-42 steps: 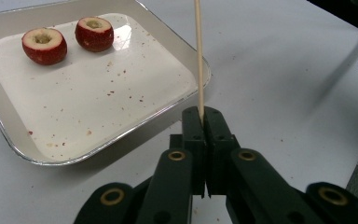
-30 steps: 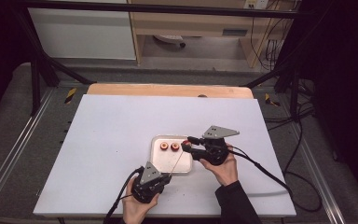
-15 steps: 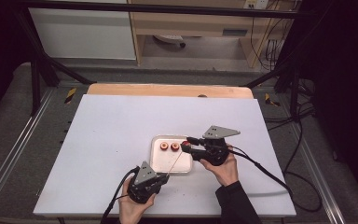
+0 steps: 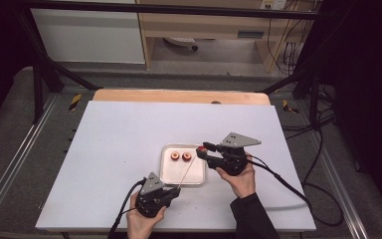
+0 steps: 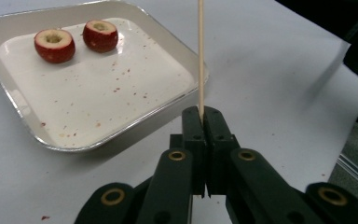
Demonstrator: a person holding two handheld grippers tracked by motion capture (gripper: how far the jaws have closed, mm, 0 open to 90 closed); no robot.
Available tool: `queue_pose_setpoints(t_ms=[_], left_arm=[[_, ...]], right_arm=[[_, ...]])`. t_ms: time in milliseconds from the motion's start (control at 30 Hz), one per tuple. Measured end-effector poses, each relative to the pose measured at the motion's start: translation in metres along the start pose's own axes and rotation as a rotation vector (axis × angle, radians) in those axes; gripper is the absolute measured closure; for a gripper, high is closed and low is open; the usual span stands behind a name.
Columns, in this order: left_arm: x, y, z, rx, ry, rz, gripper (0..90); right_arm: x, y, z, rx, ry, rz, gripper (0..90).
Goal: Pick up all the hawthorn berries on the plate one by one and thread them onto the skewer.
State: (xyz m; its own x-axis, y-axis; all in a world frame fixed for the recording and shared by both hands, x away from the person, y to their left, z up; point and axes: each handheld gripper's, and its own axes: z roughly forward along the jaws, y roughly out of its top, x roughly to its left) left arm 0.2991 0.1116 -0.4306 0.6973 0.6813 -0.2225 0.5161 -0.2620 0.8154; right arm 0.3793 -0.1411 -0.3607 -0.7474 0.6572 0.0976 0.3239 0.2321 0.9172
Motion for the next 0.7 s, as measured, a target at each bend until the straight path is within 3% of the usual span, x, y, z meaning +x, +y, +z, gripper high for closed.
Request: queue_pose_setpoints(t_ms=[333, 700], left_arm=[[-0.0028, 0.0014, -0.0015, -0.005, -0.014, -0.012, 89.0], [-0.0018, 0.0018, -0.0018, -0.012, -0.017, -0.02, 89.0]], right_arm=[[-0.0004, 0.0007, -0.0003, -0.055, 0.01, 0.025, 60.4], [0.0, 0.001, -0.0001, -0.059, 0.024, 0.032, 60.4]])
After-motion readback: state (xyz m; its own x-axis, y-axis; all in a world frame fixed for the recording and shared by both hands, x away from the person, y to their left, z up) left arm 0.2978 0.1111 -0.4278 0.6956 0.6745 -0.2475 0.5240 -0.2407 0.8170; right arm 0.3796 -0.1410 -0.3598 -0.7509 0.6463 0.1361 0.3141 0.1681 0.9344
